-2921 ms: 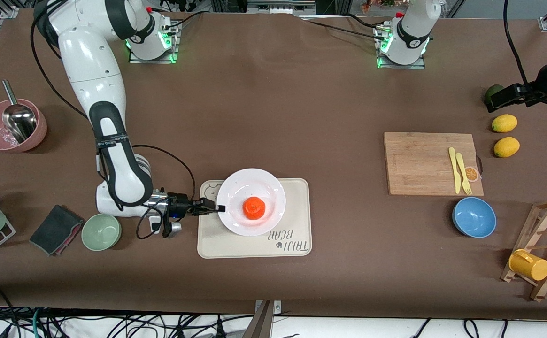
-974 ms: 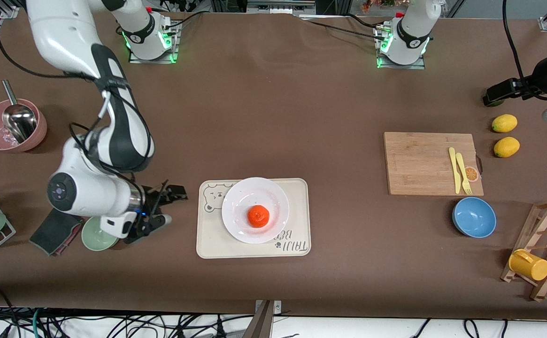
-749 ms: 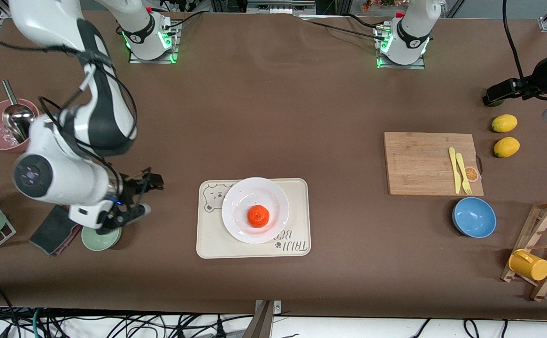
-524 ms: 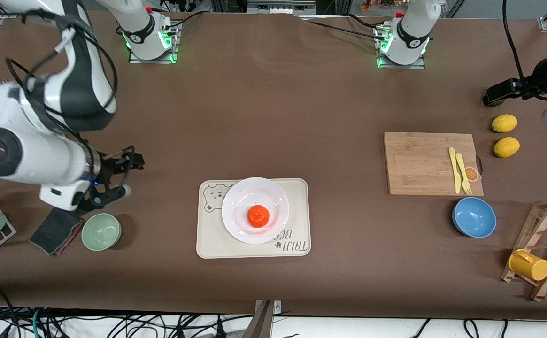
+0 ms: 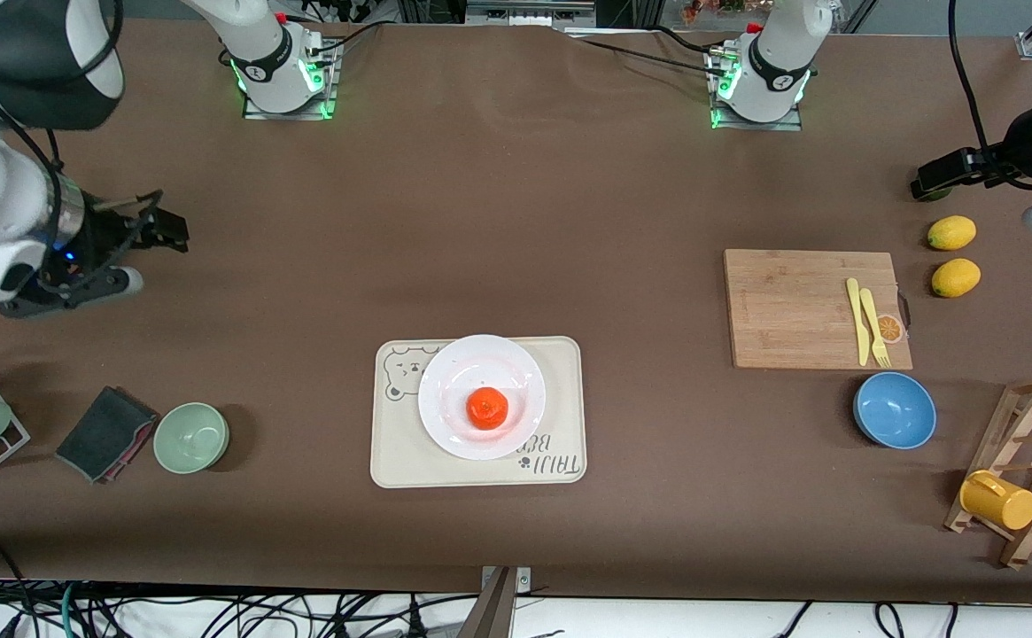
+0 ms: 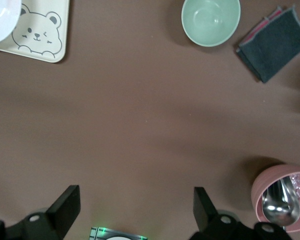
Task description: Place orange and plate with both arms
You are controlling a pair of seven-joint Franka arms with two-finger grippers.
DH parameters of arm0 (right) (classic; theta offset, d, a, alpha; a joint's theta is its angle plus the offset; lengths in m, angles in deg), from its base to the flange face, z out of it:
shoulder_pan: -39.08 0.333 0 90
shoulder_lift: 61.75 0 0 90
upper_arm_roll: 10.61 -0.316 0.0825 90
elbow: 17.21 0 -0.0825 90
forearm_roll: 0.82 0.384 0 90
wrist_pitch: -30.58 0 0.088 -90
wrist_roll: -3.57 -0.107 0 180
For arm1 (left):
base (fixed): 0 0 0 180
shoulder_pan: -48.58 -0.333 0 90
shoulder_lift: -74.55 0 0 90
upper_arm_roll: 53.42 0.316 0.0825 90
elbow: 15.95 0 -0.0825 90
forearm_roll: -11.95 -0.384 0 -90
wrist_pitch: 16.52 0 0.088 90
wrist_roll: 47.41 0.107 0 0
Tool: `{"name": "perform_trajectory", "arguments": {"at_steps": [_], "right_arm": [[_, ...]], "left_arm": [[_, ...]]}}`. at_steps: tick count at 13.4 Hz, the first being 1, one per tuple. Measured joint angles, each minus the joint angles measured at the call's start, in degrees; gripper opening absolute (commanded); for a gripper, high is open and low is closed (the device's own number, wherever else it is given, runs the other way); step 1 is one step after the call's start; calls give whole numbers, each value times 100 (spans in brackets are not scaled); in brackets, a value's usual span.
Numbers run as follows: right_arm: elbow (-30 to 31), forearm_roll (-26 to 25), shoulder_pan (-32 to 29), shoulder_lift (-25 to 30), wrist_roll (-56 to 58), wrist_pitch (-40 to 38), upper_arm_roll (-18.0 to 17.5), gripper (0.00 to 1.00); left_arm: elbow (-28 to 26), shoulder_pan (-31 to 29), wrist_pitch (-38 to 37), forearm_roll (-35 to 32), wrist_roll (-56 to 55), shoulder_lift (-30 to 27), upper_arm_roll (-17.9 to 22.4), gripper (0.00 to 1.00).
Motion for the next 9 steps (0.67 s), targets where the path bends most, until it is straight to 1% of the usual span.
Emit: {"name": "perform_trajectory", "arguments": {"at_steps": [2, 4, 7, 9], "right_arm": [[388, -31, -439, 332, -108, 209, -299, 100], [461, -54, -814, 568, -109, 374, -373, 100], [478, -54, -963, 808, -137, 395, -392, 100], [521, -54, -960, 906, -566, 294, -448, 100]], "left_arm": [[2, 0, -29, 0, 0, -6, 1, 100], [4, 0, -81, 0, 1, -13, 3, 100], [5, 0, -114, 0, 3, -16, 4, 100], [5, 0, -118, 0, 3, -16, 5, 100]]}}
